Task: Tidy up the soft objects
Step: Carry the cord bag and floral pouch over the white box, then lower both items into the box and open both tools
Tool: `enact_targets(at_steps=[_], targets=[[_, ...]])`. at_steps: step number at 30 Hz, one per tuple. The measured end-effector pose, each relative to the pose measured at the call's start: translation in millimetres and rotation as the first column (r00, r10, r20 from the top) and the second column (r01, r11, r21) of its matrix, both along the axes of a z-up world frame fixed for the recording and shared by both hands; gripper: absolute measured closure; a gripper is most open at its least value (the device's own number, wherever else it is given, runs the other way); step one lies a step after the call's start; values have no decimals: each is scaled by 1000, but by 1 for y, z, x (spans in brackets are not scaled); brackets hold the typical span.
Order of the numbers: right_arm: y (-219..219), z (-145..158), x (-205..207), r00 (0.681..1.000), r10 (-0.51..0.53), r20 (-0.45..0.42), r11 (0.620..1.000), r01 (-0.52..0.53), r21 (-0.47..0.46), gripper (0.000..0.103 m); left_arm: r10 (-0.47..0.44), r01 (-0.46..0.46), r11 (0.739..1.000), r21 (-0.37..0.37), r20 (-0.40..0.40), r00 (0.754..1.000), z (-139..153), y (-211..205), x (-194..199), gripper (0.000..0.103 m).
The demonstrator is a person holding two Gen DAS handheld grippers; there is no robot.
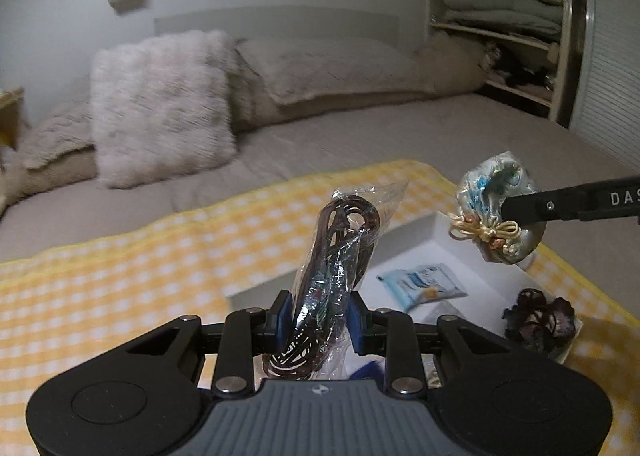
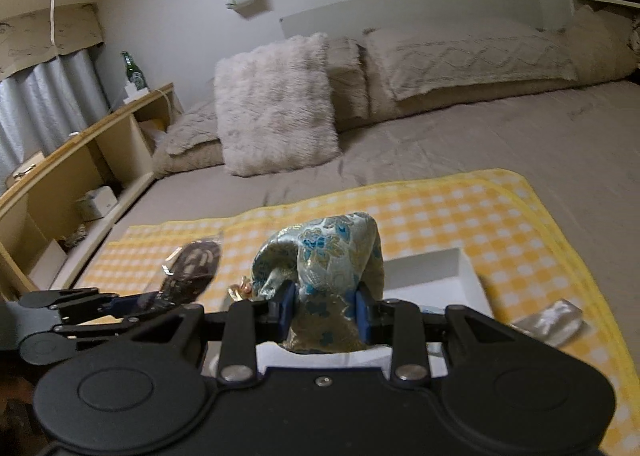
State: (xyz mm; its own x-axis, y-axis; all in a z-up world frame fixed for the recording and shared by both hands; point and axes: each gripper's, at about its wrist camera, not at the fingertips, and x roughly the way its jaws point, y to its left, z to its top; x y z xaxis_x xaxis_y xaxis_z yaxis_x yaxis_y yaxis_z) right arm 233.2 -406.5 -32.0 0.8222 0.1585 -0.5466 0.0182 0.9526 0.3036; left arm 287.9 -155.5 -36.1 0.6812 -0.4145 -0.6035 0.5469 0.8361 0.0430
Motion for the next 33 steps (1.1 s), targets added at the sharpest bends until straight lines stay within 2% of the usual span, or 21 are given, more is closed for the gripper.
enact_targets(at_steps=[5, 12, 21, 22, 24, 25, 26, 28, 30, 33], targets=[[-18, -11, 3, 997, -64, -41, 998, 63, -24, 70, -53, 54, 998, 11, -54, 997, -20, -30, 16, 72], [-31, -32, 22, 987, -122, -107, 992, 118, -41, 70, -87, 96, 990, 107, -89, 992, -56, -61, 41, 72], [-11, -54, 63, 984, -92, -150, 995, 98, 27, 70, 31, -4, 983, 184, -142, 989, -90, -45, 74, 70], [-7, -56, 68, 984, -86, -155, 995, 94, 41, 70, 42, -15, 984, 180, -145, 988, -91, -43, 77, 68], [1, -61, 78, 984, -70, -164, 994, 83, 70, 70, 61, -37, 986, 165, -145, 988, -93, -39, 80, 51], [5, -63, 82, 984, -61, -169, 994, 76, 84, 70, 63, -40, 987, 157, -144, 988, -93, -38, 82, 37], [9, -66, 87, 983, -45, -177, 992, 64, 105, 66, 64, -42, 988, 151, -143, 988, -94, -37, 82, 29], [15, -72, 93, 979, -10, -204, 991, 37, 129, 58, 64, -43, 988, 146, -141, 988, -93, -36, 82, 26], [21, -77, 95, 974, -29, -227, 994, 51, 93, 40, 44, -23, 989, 143, -142, 989, -93, -34, 81, 25], [24, -81, 93, 968, -44, -249, 997, 58, 52, 36, 12, 10, 991, 134, -162, 987, -92, -31, 78, 19]])
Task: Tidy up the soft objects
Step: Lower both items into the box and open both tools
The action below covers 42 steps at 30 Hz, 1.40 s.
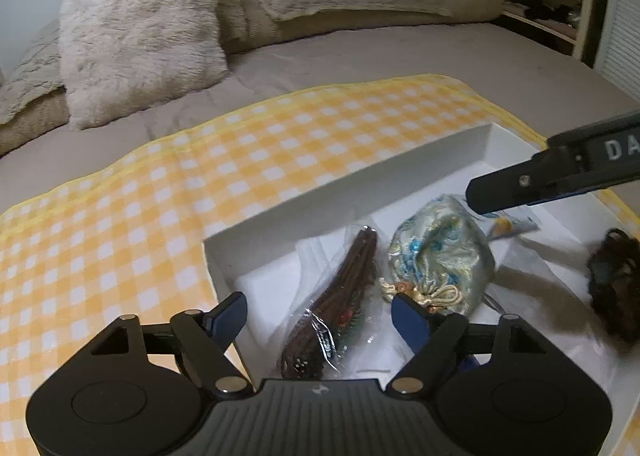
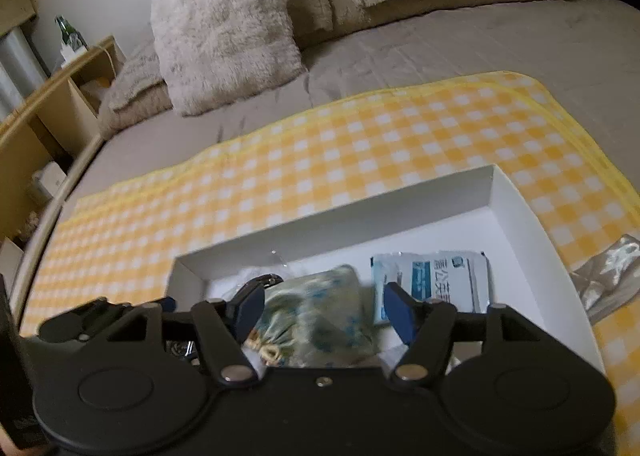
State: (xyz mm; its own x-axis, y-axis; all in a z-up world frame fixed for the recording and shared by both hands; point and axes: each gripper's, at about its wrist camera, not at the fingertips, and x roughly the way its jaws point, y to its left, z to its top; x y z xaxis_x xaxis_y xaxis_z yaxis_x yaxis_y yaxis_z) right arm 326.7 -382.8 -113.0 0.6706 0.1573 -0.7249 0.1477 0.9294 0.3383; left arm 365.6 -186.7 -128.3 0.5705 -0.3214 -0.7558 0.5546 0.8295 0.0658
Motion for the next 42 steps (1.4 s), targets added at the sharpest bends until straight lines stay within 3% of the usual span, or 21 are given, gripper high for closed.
enact_targets(at_steps=[2, 8, 18, 28, 37, 42], targets=[[-2, -2, -3, 1000, -7, -14, 1000, 7, -3, 34, -18, 18, 1000, -2, -10, 1000, 1, 0, -2, 14], [-4, 2, -16, 1000, 9, -14, 999, -10, -36, 31, -19, 19, 1000, -3, -8, 1000, 8, -4, -13, 12], [-8, 23, -38, 999, 26, 41, 998, -24, -63, 28, 11, -10, 997, -75, 4, 1000, 38, 2, -35, 5], [-2, 54, -67, 992, 56, 116, 994, -45, -97, 26, 103, -98, 984, -148, 24, 994, 75, 25, -56, 0], [2, 82, -96, 978, 77, 193, 990, -52, -130, 17, 158, -141, 972, -187, 74, 985, 109, 42, -82, 0], [5, 95, -115, 968, 84, 235, 985, -46, -164, 4, 185, -165, 970, -178, 101, 978, 126, 50, -100, 0]])
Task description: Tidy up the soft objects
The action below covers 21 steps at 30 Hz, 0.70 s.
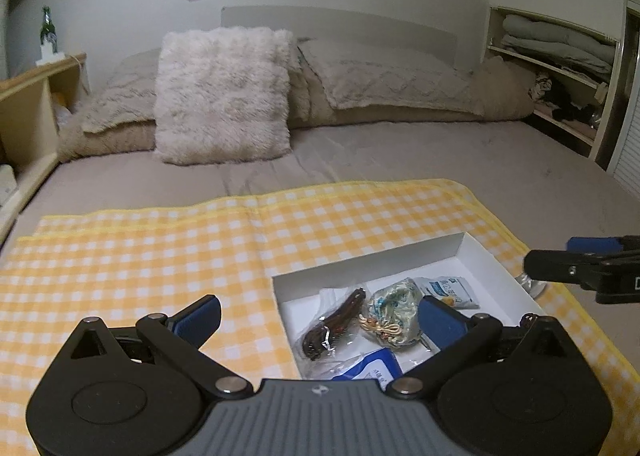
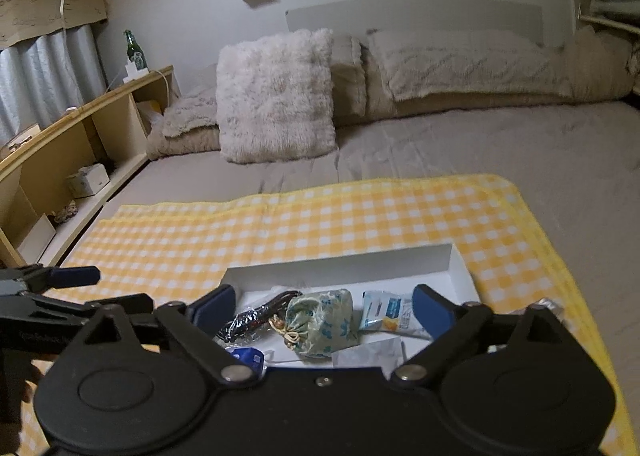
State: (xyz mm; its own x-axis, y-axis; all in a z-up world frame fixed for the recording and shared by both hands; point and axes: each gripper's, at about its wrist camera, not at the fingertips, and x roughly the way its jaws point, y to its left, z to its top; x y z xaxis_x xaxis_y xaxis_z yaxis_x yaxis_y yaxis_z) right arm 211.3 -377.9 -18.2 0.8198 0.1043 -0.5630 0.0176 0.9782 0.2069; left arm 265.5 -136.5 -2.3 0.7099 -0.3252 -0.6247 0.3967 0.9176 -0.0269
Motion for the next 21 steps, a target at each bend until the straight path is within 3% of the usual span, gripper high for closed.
enact_targets(at_steps=[13, 17, 21], targets=[[13, 27, -61, 995, 33, 90, 997, -26, -77, 0, 71, -73, 997, 20, 94, 993, 40, 16, -65, 0], [19, 35, -85, 993, 33, 113, 995, -22, -98, 0, 93, -93, 996, -6, 82, 992, 44, 25, -88, 0], [25, 38, -110, 992, 17, 124, 993, -3, -115, 0, 111, -110, 994, -19, 125, 986, 49, 34, -116, 0]])
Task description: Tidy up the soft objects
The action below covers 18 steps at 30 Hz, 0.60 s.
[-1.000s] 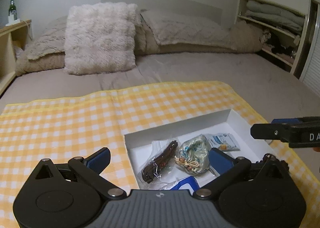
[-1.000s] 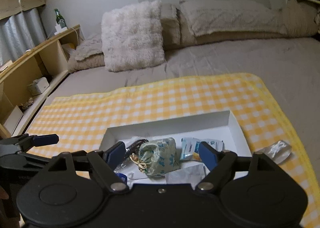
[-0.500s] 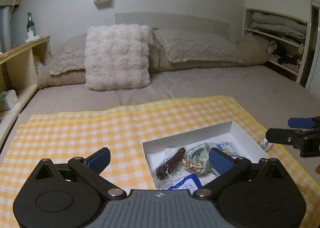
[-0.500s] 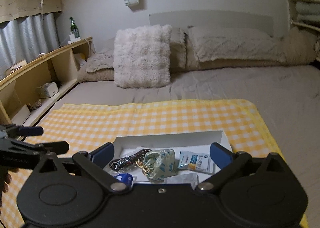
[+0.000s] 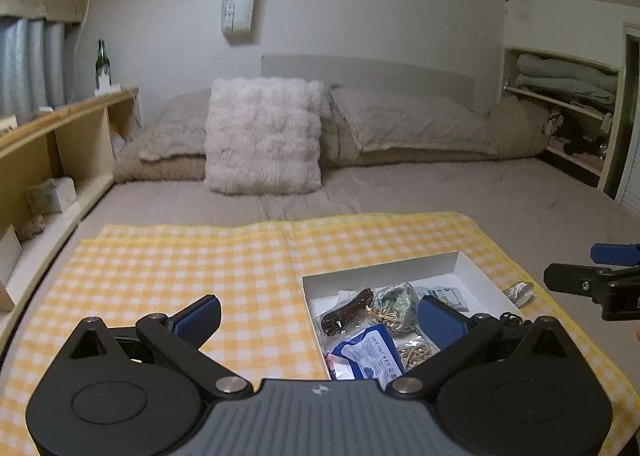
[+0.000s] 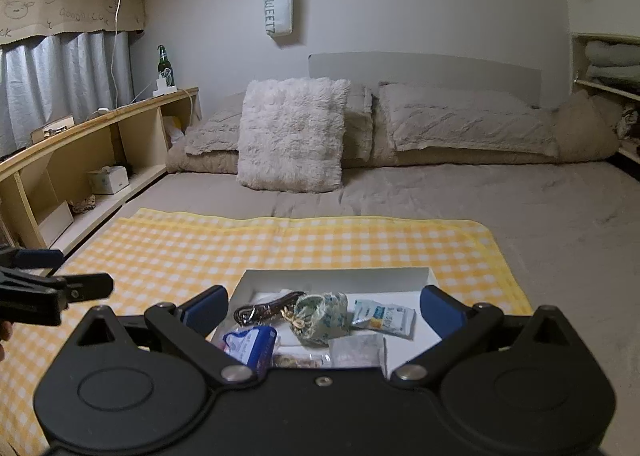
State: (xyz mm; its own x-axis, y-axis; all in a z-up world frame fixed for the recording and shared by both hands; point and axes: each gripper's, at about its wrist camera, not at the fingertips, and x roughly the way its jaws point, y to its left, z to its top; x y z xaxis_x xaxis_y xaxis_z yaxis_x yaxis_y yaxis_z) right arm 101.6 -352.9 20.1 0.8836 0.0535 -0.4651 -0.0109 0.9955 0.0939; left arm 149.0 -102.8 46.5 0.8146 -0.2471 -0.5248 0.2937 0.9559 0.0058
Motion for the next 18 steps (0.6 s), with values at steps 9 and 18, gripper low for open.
enact_targets(at_steps=[9, 18], targets=[[12, -6, -60, 1000, 3, 27, 1000, -3, -2, 0, -2, 3, 1000, -21, 58, 998, -1, 14, -59, 0], [28, -21, -103, 997, -44, 67, 998, 47, -34, 0, 37, -37, 999, -4, 81, 996, -18, 25, -96, 0]])
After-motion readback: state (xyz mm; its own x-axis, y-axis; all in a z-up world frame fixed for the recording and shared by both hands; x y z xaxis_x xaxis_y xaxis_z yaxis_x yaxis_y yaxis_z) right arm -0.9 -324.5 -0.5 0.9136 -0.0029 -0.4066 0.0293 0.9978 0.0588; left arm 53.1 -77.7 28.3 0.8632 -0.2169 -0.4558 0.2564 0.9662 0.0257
